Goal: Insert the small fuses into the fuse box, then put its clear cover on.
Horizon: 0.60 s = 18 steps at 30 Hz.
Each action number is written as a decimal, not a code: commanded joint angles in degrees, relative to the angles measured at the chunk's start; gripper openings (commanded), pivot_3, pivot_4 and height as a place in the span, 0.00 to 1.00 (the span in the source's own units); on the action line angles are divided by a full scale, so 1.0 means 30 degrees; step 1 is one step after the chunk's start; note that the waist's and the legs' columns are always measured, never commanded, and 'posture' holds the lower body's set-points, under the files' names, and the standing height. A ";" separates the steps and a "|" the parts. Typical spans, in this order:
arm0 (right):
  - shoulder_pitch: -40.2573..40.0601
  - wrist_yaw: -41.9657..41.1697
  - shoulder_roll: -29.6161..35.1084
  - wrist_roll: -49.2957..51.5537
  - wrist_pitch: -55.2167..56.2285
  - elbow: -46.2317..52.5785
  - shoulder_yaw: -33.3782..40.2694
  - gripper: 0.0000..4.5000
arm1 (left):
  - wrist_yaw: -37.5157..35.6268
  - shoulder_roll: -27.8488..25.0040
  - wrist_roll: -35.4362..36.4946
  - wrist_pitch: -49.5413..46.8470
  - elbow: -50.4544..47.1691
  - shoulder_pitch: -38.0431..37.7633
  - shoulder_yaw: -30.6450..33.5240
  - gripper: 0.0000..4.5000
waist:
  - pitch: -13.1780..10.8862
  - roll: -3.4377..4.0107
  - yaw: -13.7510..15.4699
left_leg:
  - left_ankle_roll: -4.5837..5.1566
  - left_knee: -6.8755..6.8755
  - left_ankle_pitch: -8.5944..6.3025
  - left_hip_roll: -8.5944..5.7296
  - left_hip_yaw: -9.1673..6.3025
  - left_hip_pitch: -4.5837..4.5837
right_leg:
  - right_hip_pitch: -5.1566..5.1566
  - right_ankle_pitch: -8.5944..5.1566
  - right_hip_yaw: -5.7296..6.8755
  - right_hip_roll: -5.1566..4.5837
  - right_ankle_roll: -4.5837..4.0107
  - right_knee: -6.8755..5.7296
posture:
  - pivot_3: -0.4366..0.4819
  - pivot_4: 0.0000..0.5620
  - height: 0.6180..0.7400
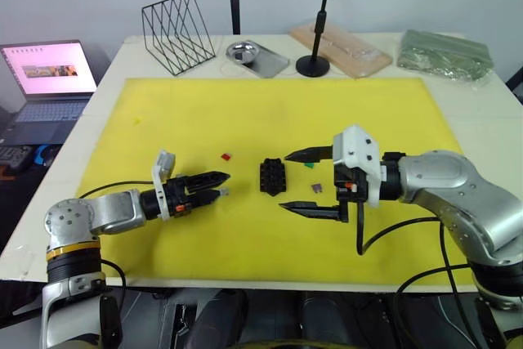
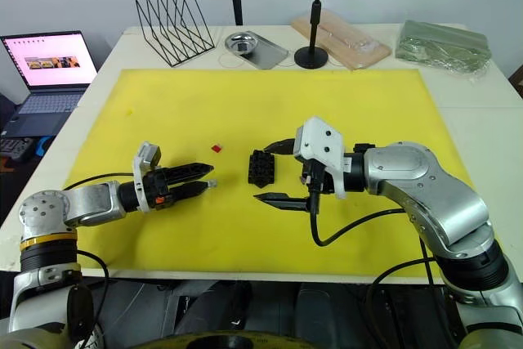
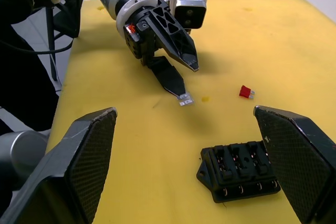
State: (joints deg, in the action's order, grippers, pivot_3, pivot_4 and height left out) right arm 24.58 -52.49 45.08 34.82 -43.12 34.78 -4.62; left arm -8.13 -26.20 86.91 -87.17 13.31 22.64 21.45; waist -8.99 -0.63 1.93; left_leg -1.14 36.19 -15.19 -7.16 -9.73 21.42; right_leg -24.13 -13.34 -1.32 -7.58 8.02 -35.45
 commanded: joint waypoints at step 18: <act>0.0289 0.0211 0.0141 0.0209 0.0190 0.0611 0.0418 1.00 | -0.1125 -0.0204 -0.3929 0.0478 -0.0267 -0.1094 -0.1003 0.46 | 0.0008 0.0014 0.0045 | -0.0002 -0.0021 -0.0002 0.0013 0.0012 -0.0006 | -0.0015 -0.0001 -0.0002 0.0009 -0.0001 0.0008 | 0.48 0.27 1.00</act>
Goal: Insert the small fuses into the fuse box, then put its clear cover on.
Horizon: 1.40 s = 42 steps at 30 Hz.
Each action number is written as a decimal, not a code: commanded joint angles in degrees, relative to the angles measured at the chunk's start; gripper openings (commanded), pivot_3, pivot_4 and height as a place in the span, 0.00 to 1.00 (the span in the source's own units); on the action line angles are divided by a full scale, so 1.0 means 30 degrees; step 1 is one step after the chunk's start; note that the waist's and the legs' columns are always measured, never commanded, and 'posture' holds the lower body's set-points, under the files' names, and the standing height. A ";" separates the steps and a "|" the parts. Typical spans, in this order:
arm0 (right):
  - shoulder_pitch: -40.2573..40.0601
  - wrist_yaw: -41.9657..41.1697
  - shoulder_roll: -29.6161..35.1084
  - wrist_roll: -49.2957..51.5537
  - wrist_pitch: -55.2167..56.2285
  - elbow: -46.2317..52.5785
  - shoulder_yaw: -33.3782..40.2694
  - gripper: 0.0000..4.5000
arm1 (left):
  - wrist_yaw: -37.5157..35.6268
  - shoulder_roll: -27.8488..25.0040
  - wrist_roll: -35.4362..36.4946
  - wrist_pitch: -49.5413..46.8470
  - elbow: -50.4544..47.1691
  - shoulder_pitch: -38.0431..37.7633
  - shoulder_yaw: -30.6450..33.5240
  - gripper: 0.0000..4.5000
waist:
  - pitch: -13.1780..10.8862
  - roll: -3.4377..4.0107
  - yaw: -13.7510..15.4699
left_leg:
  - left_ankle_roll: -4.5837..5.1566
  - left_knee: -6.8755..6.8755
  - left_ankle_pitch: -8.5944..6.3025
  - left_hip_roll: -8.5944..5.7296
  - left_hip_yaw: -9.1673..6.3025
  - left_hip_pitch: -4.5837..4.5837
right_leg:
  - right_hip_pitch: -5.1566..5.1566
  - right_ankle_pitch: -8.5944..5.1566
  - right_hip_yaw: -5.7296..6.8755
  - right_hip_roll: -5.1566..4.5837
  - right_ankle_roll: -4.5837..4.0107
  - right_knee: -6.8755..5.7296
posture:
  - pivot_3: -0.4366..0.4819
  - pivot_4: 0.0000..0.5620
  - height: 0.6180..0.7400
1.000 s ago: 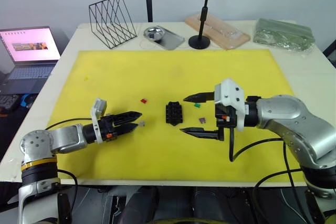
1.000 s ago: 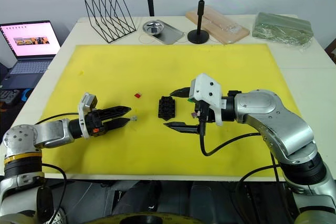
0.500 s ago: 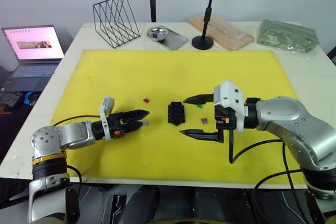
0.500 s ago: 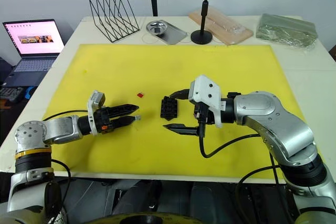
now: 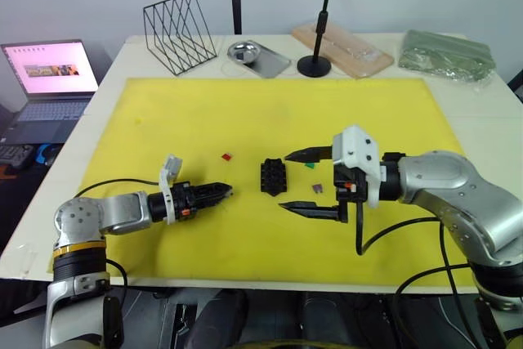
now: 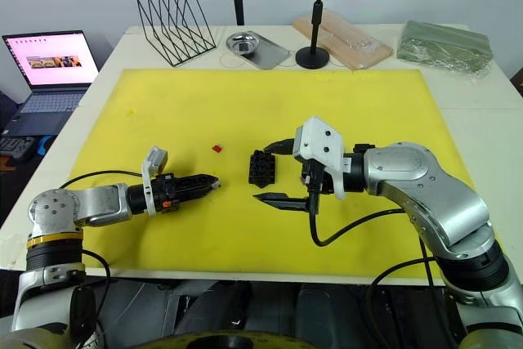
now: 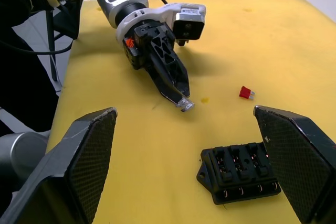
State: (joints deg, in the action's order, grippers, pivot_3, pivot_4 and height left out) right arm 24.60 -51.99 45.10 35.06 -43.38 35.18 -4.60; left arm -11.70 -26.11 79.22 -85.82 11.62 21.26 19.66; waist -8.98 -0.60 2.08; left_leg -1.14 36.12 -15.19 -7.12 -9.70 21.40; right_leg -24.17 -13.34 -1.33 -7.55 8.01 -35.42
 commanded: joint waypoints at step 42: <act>0.2864 0.1799 0.0036 0.0578 -0.3236 -0.0087 -0.1111 0.95 | -1.9590 -0.6341 -1.7435 1.9794 -0.7363 0.3399 -1.0244 0.00 | -0.0054 -0.0023 -0.0450 | -0.0004 -0.0048 -0.0050 0.0113 0.0035 0.0087 | -0.0076 0.0017 -0.0003 0.0092 -0.0043 0.0121 | 0.48 0.27 1.00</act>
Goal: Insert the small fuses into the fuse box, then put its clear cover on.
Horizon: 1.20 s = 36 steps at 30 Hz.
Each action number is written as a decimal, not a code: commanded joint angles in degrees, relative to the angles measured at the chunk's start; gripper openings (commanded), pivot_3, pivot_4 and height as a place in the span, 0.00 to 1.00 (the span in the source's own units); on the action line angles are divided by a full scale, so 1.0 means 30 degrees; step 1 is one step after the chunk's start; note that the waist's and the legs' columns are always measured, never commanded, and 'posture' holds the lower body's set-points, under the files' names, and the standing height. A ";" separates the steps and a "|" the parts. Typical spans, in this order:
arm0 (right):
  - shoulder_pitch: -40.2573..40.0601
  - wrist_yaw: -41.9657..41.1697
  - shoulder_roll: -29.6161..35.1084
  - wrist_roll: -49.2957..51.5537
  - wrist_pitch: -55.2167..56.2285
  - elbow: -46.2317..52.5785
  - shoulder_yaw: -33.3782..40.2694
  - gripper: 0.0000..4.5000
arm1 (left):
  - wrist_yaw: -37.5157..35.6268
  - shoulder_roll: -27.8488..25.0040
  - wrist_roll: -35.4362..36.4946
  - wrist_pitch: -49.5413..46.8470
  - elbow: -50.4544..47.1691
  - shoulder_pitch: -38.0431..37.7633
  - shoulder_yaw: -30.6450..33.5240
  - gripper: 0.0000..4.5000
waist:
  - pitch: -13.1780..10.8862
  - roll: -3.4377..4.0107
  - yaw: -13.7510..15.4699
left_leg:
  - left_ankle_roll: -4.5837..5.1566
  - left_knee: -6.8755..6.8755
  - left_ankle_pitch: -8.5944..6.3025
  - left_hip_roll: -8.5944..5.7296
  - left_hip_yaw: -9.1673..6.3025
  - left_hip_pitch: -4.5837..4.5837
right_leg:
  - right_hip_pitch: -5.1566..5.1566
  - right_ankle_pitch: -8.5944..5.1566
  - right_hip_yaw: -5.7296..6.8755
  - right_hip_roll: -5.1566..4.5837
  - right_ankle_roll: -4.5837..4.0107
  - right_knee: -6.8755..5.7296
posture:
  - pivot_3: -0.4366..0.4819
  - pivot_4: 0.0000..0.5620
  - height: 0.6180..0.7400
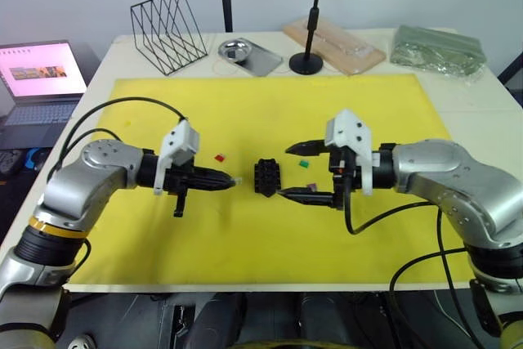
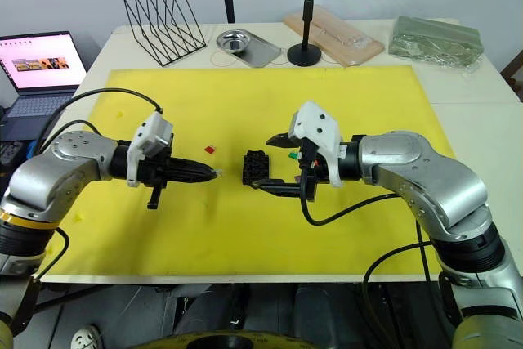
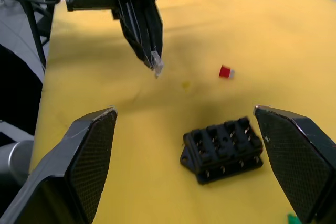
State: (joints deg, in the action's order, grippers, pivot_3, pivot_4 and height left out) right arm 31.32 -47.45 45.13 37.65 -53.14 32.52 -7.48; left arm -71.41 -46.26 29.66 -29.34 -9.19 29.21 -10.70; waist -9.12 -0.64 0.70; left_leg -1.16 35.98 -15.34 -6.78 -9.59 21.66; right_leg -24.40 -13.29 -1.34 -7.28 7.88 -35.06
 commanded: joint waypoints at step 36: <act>0.1061 0.0653 -0.2105 -0.3857 0.0795 -0.0044 -0.3224 0.38 | -0.0313 0.2452 -0.4572 0.5361 0.0063 0.1470 -0.1029 0.00 | -0.0014 -0.0018 -0.0024 | -0.0011 0.0028 0.0006 0.0079 -0.0012 -0.0004 | -0.0003 0.0032 0.0005 0.0108 -0.0037 -0.0012 | 0.48 0.27 1.00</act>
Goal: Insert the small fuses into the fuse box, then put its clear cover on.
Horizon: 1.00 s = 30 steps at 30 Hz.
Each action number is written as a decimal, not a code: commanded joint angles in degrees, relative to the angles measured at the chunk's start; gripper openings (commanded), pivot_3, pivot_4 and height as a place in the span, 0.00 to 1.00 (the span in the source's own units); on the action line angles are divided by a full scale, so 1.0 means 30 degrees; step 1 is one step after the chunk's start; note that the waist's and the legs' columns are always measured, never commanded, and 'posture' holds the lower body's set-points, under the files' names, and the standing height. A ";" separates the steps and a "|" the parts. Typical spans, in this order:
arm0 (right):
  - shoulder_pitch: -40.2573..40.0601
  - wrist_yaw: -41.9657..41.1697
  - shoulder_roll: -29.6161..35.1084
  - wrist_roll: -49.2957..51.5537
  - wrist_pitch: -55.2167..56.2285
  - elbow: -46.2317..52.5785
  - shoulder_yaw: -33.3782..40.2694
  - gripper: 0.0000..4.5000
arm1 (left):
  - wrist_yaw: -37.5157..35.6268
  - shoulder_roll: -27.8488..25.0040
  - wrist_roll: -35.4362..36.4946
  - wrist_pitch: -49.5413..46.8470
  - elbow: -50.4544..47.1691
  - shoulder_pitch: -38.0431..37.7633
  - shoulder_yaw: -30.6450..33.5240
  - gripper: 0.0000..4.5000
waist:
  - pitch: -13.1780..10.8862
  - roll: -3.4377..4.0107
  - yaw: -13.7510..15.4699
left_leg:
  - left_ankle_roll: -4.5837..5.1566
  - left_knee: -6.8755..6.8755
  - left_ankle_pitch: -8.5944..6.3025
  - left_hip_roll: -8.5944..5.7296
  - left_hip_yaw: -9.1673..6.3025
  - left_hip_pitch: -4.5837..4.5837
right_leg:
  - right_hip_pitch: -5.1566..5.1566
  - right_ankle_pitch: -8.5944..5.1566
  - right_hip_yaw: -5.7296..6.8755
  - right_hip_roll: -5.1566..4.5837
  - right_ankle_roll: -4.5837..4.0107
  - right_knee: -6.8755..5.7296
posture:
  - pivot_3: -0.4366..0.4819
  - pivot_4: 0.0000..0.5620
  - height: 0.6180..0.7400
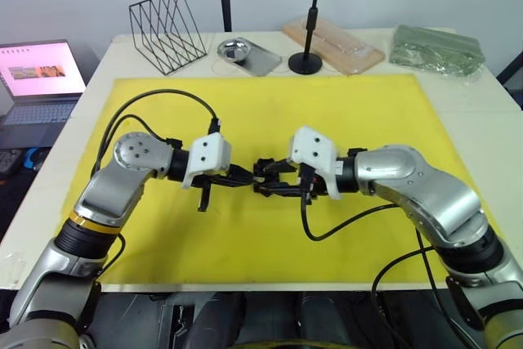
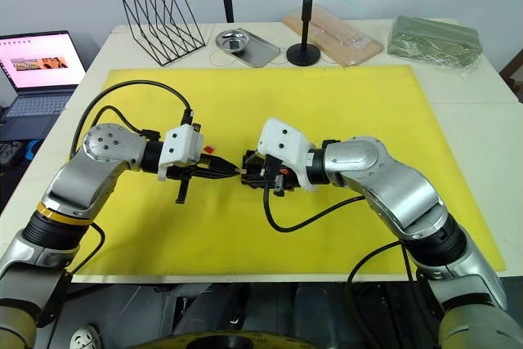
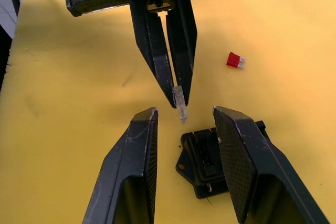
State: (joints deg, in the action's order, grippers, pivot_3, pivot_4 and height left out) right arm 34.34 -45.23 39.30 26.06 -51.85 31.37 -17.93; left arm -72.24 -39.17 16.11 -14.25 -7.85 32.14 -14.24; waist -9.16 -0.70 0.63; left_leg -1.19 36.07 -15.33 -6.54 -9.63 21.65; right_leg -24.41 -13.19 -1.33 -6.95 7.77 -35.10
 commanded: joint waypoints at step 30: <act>0.0973 -0.1371 0.0095 -0.0171 0.0348 -0.0241 0.0104 0.00 | -0.0337 -0.0077 0.0897 -0.0170 -0.0444 -0.0920 0.1138 0.38 | 0.0001 0.0003 -0.0091 | -0.0006 0.0001 0.0003 0.0021 0.0002 -0.0014 | 0.0003 0.0010 -0.0002 0.0023 -0.0015 -0.0011 | 0.48 0.27 1.00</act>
State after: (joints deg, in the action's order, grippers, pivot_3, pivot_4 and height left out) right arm 35.52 -48.57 39.21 25.90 -51.97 30.00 -17.86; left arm -73.52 -38.61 17.09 -14.66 -7.89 29.56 -13.54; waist -9.16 -0.69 0.35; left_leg -1.21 36.06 -15.32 -6.47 -9.62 21.60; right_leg -24.40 -13.16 -1.33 -6.88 7.72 -35.13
